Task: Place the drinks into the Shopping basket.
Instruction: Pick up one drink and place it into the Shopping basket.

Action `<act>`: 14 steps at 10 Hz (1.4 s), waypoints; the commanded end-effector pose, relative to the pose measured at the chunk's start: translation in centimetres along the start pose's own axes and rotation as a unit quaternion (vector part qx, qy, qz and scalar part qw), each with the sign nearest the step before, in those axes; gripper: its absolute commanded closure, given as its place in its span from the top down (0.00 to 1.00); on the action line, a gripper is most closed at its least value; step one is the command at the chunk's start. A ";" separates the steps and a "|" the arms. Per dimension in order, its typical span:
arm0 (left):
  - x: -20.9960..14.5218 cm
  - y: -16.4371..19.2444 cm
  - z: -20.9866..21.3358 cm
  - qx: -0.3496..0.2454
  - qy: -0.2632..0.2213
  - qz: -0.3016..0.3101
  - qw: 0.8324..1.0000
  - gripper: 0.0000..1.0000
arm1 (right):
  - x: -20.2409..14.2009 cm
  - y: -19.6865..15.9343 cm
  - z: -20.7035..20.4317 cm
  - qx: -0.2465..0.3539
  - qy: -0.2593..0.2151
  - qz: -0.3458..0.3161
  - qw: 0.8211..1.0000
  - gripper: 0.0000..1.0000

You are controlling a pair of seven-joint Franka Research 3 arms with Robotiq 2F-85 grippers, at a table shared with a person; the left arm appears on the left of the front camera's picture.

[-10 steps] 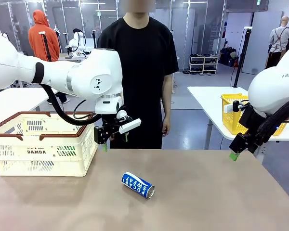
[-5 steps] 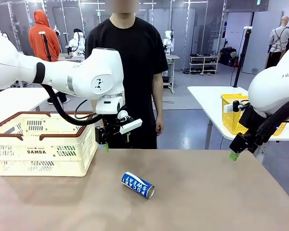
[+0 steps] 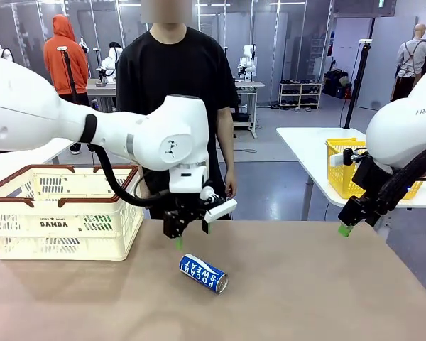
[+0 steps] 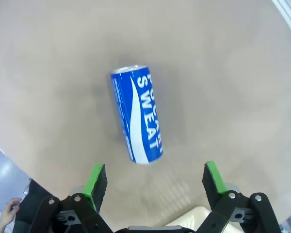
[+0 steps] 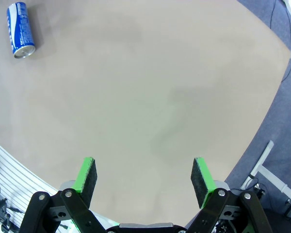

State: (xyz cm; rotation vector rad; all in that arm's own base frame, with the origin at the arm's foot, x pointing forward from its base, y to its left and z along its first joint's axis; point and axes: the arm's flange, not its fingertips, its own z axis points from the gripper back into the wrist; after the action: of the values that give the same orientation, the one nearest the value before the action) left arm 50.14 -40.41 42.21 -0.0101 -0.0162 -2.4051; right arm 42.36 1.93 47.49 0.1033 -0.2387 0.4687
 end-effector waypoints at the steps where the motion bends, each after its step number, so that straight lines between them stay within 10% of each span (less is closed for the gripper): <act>1: 0.7 0.7 -2.5 0.017 0.016 0.039 0.999 1.00 | 0.0 -0.2 0.2 0.001 0.002 0.005 1.000 0.97; 14: 1.3 0.6 -11.1 0.038 -0.007 0.102 0.994 1.00 | 0.0 -0.2 0.2 0.001 0.002 0.005 1.000 0.97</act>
State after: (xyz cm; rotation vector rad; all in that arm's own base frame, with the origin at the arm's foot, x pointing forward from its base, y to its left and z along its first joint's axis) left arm 49.63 -41.82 31.55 0.0034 -0.0787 -2.2147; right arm 42.36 1.93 47.49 0.1033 -0.2386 0.4688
